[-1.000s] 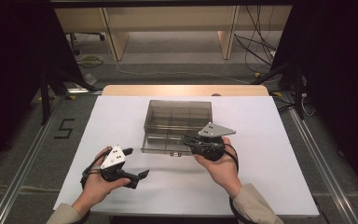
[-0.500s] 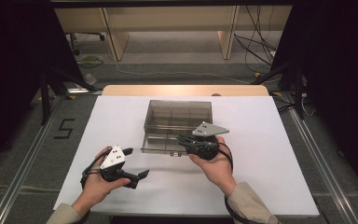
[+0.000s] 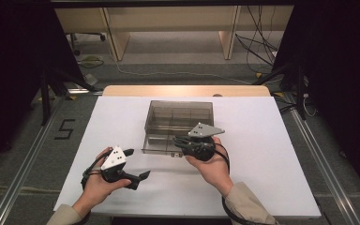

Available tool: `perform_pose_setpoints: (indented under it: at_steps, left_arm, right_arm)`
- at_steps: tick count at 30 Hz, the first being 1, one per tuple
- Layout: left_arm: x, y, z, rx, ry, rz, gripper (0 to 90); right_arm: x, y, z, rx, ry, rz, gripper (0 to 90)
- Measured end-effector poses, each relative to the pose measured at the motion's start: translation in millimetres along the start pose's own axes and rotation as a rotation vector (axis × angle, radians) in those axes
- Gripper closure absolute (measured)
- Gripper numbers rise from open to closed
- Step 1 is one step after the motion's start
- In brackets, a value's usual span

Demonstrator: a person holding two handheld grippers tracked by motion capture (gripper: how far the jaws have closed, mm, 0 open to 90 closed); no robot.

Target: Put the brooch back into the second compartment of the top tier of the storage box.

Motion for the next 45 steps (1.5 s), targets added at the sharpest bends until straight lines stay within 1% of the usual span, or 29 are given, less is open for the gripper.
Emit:
perform_pose_setpoints:
  at_steps: [13,15,21,24,27,30,33,36,39,42,45]
  left_arm:
    - [0.0,-0.3,-0.6,0.001,-0.003,0.001,0.0]
    - [-0.1,-0.8,-0.5,0.003,-0.003,0.007,0.0]
    - [0.0,-0.9,-1.0,0.001,-0.004,0.004,0.0]
    - [-0.2,-1.2,-1.0,-0.003,-0.004,0.005,0.0]
    - [-0.6,-1.1,-0.7,-0.003,-0.003,0.006,0.0]
    - [0.0,-1.2,-0.7,0.001,-0.004,0.006,0.0]
    - [-0.2,-1.0,0.1,-0.003,0.001,0.005,0.1]
    - [-0.2,-1.2,-0.2,-0.006,0.0,0.005,0.1]
    - [-0.3,-0.9,0.4,-0.005,0.002,0.005,0.1]
    - [-0.1,-1.0,0.4,-0.003,0.001,0.003,0.1]
    - [-0.3,-1.0,0.8,-0.005,0.004,0.002,0.1]
  right_arm:
    - [-2.1,-1.5,-0.4,-0.004,0.007,0.007,79.9]
    - [-2.4,-2.0,-0.1,-0.003,0.005,0.013,79.9]
    - [-2.4,-4.3,1.4,-0.003,0.006,0.027,79.5]
    - [-2.1,-6.3,1.7,-0.001,-0.008,0.049,73.5]
    - [-0.4,-7.0,0.8,-0.003,-0.012,0.05,70.6]
    - [1.3,-9.5,1.0,-0.014,-0.015,0.056,62.0]
    - [5.1,-12.9,3.2,-0.031,-0.02,0.068,52.9]
    - [12.5,-17.2,5.1,-0.048,-0.026,0.071,45.3]
    - [21.1,-22.0,8.7,-0.056,-0.026,0.058,37.6]
    - [31.2,-27.3,13.4,-0.061,-0.036,0.054,30.0]
    - [43.1,-32.7,18.1,-0.055,-0.049,0.058,24.4]
Point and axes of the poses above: each handheld gripper's, and its own axes: x roughly backward along the jaws, z roughly out of its underside, y roughly to its left, the point moved 8 cm from there along -x, roughly forward along the jaws, and after that the axes turned 6 degrees about y, right-handed, at the moved point
